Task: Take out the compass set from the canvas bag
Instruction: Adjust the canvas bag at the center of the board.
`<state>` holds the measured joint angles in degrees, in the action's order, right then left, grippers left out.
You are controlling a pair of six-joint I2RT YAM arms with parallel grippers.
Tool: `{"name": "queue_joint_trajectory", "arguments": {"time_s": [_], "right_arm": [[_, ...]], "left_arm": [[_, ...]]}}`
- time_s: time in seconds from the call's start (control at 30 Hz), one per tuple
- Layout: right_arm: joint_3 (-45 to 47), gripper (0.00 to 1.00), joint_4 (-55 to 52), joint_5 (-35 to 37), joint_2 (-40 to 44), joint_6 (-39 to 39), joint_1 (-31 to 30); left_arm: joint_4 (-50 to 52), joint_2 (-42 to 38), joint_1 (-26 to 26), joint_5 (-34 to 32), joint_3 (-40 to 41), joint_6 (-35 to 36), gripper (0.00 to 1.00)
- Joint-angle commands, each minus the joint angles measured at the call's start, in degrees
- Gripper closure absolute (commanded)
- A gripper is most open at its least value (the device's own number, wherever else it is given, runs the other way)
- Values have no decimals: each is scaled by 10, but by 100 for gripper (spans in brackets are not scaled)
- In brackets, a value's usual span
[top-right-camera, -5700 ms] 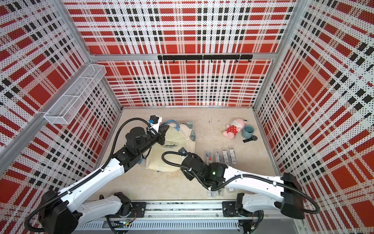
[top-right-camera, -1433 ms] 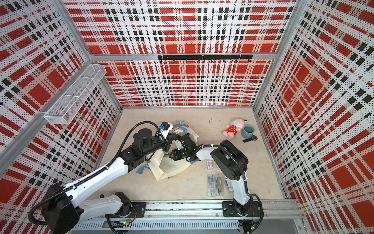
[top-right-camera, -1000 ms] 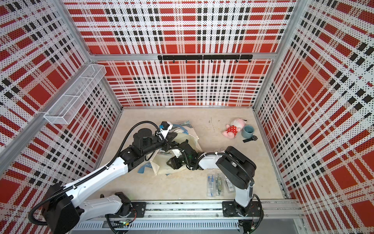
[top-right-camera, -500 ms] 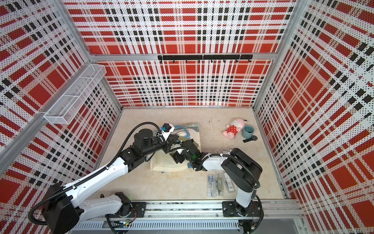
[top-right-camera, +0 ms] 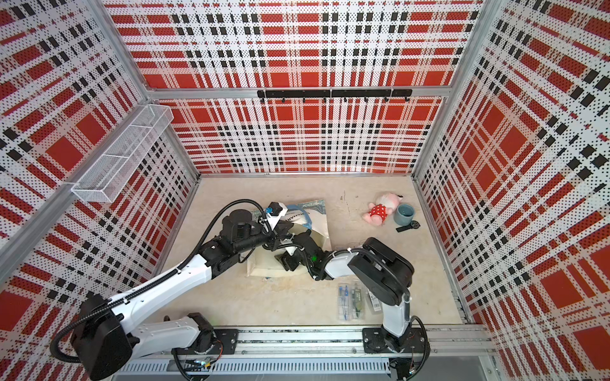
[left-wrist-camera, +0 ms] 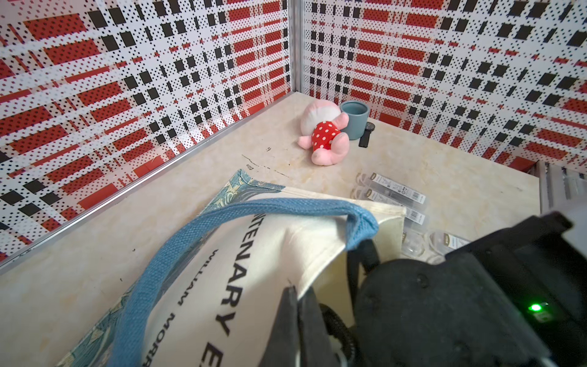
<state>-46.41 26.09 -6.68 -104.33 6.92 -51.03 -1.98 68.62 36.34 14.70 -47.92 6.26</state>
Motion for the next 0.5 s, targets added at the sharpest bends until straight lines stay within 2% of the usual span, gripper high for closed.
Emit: {"name": "queue_joint_trajectory", "arguments": {"time_s": [0.0, 0.1, 0.2, 0.37, 0.47], "right_arm": [[39, 30, -67, -6, 109, 4, -23], [66, 32, -143, 12, 195, -13, -50], [39, 35, -264, 33, 270, -28, -78], [-91, 37, -472, 134, 356, -80, -120], [-151, 39, -505, 206, 383, -125, -124]], "left_arm": [[-21, -12, -26, -6, -17, -15, 100], [-29, -7, -36, 2, -23, -23, 100], [-30, -6, -39, 6, -24, -23, 100], [-19, -4, -36, 8, -32, -23, 100], [-17, -5, -32, 1, -32, -24, 100]]}}
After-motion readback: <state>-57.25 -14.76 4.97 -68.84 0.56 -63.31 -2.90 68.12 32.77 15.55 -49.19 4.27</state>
